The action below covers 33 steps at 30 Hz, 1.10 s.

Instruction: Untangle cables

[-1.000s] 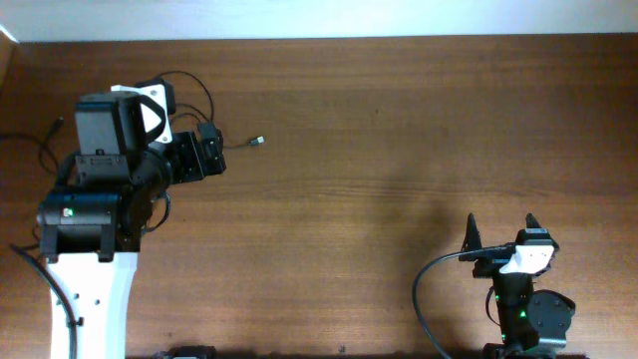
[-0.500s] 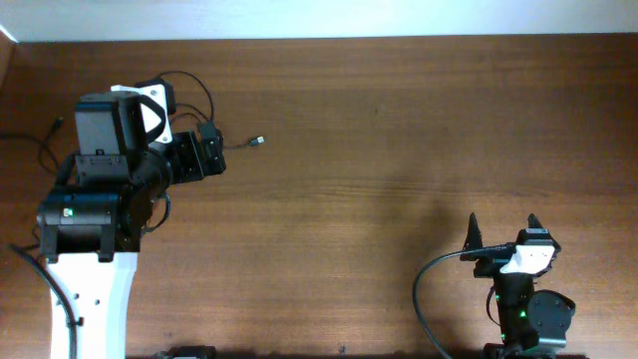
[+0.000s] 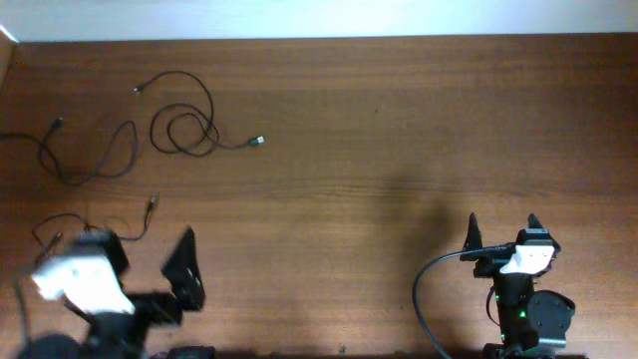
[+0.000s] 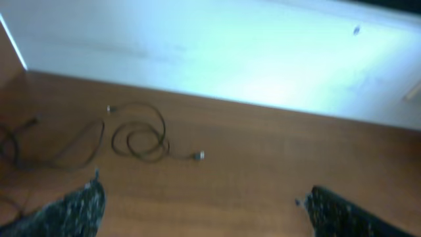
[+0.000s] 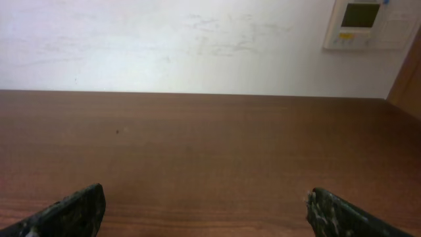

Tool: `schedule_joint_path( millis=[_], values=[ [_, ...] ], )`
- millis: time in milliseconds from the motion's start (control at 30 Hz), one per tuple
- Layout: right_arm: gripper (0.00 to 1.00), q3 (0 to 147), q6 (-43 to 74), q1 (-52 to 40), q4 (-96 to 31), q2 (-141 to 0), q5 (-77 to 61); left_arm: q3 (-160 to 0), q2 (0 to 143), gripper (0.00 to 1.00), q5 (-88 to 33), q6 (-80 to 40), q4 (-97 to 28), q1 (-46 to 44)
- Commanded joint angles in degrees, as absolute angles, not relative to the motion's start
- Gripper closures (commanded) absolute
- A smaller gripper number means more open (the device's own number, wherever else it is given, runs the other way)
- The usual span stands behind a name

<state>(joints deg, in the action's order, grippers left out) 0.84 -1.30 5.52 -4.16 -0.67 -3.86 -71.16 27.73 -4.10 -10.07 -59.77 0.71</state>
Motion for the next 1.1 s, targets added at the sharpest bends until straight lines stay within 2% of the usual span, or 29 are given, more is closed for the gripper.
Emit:
schedule_joint_path(
  millis=[0,100,233,300,433,467,600,1067],
  values=[
    [0.01,0.3,-1.3,5.3,-4.2,-0.2,-3.1,-50.6,12.4,0.01,-7.0,-9.2,-49.1,1.0],
    [0.02,0.3,-1.3,5.3,-4.2,-0.2,-3.1,-32.0,4.3,0.01,-7.7,-9.1,-31.2,1.0],
    [0.02,0.3,-1.3,5.3,-4.2,-0.2,-3.1,-12.3,3.0,0.01,-3.1,-9.1,-7.7,1.0],
    [0.02,0.3,-1.3,5.3,-4.2,-0.2,-3.1,-6.5,1.4,0.01,-0.5,-9.1,-1.8,1.0],
    [0.02,0.3,-1.3,5.3,-4.2,-0.2,-3.1,-0.4,0.3,0.01,2.3,-7.2,-0.1,0.9],
    [0.02,0.3,-1.3,5.3,-4.2,-0.2,-3.1,-0.5,0.3,0.01,2.9,-6.3,-3.5,0.8],
    [0.02,0.3,-1.3,5.3,-4.2,-0.2,-3.1,-0.5,0.3,0.01,1.0,3.9,-4.9,0.8],
    [0.01,0.3,-1.3,5.3,-4.2,-0.2,-3.1,-0.5,0.6,0.01,0.7,3.7,-4.8,0.8]
  ],
)
